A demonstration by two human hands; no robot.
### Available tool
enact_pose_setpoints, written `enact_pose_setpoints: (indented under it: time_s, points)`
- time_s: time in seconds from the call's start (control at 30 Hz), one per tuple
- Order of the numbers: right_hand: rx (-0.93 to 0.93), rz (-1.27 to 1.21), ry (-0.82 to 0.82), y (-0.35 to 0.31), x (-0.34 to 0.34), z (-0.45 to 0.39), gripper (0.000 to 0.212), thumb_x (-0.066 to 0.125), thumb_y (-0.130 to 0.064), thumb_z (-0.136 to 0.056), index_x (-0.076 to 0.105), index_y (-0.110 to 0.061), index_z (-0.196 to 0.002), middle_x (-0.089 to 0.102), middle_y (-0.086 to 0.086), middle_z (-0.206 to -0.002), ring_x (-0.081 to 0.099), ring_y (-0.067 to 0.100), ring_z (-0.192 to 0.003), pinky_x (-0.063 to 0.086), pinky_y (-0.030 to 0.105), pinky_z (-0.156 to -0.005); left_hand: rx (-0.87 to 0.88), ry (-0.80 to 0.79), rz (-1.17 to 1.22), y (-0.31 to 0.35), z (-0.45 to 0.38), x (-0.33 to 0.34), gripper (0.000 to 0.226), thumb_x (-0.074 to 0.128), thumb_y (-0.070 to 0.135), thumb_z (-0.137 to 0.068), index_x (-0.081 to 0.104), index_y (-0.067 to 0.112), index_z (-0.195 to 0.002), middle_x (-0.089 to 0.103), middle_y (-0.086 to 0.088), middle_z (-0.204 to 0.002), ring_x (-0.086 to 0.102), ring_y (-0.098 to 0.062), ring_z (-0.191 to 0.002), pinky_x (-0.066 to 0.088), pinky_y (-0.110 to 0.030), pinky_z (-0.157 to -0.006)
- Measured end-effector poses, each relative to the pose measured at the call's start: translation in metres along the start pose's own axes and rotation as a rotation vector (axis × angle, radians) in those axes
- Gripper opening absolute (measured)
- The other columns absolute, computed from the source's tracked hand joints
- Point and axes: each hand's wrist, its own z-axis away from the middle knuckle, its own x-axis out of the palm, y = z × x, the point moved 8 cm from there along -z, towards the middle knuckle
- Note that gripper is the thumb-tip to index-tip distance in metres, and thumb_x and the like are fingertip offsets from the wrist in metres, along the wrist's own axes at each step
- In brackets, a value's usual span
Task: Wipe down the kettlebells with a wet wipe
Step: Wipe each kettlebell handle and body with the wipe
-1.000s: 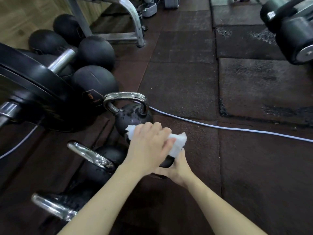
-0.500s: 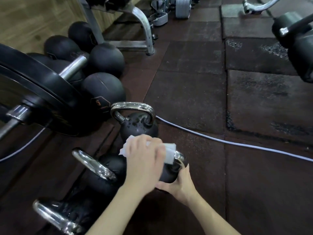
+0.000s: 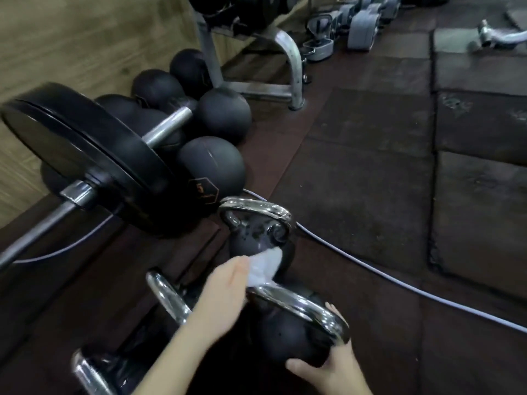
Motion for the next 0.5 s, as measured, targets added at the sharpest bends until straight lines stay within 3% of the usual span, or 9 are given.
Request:
enact_pose_setpoints:
  time_s: [0.07,0.13,0.2,0.27,0.3,0.4,0.5]
  points:
    - [0.132,-0.108,-0.120,0.008,-0.014,-0.007,0.121,0.100,-0.058,-0.052,0.032,-0.046,-0.152,0.051,0.000,-0.155,0.048,0.008,-0.143,0.040,0.027,-0.118,-0.155,0.109,0.085,-0.025,-0.010,-0.039,0.025,0.050,0.026,-0.111,0.068,0.026,-0.094,0.070,0.002,-0.093,0.062,-0.021,-0.090,0.048,-0.038,-0.082]
    - [0.278,-0.202,-0.265,0.023,-0.034,-0.023,0.100,0.101,-0.054,-0.051,0.054,-0.033,-0.138,0.071,-0.002,-0.133,0.065,0.018,-0.127,0.052,0.037,-0.109,-0.157,0.261,0.153,-0.028,-0.018,-0.075,0.025,0.055,0.027,-0.108,0.070,0.017,-0.090,0.072,-0.004,-0.095,0.062,-0.020,-0.089,0.048,-0.041,-0.081]
    - [0.324,-0.153,-0.217,0.025,-0.060,-0.056,0.089,0.091,-0.072,-0.052,0.065,-0.029,-0.125,0.075,-0.009,-0.121,0.066,0.015,-0.125,0.051,0.036,-0.109,-0.096,0.392,0.185,-0.015,-0.032,-0.105,0.029,0.052,0.027,-0.109,0.067,0.015,-0.086,0.069,-0.001,-0.091,0.059,-0.014,-0.085,0.047,-0.038,-0.078]
    - [0.300,-0.047,-0.171,0.018,-0.069,-0.094,0.080,0.087,-0.067,-0.065,0.062,-0.032,-0.132,0.067,-0.014,-0.133,0.058,0.000,-0.130,0.043,0.033,-0.117,-0.037,0.455,0.180,0.005,-0.045,-0.119,0.032,0.044,0.027,-0.111,0.059,0.015,-0.085,0.058,0.003,-0.085,0.051,-0.010,-0.079,0.042,-0.033,-0.071]
    - [0.292,-0.014,-0.161,0.012,-0.066,-0.114,0.085,0.087,-0.063,-0.068,0.056,-0.032,-0.142,0.059,-0.017,-0.142,0.052,-0.004,-0.134,0.039,0.032,-0.120,0.002,0.464,0.143,0.015,-0.054,-0.120,0.034,0.041,0.027,-0.111,0.056,0.013,-0.084,0.055,0.004,-0.084,0.050,-0.012,-0.078,0.041,-0.034,-0.070]
    - [0.213,0.094,-0.158,-0.013,-0.039,-0.170,0.112,0.085,-0.073,-0.062,0.039,-0.036,-0.157,0.044,-0.023,-0.156,0.038,-0.006,-0.144,0.030,0.027,-0.122,0.205,0.419,-0.019,0.040,-0.084,-0.105,0.031,0.039,0.022,-0.113,0.066,0.022,-0.099,0.065,0.005,-0.097,0.061,-0.021,-0.098,0.044,-0.030,-0.084]
    - [0.190,0.122,-0.194,-0.023,-0.008,-0.207,0.098,0.088,-0.067,-0.061,0.049,-0.044,-0.147,0.060,-0.022,-0.143,0.052,-0.003,-0.135,0.040,0.032,-0.118,0.425,0.139,-0.234,0.044,-0.108,-0.055,0.038,0.038,0.021,-0.110,0.068,0.016,-0.132,0.065,0.008,-0.119,0.060,-0.014,-0.120,0.031,-0.002,-0.099]
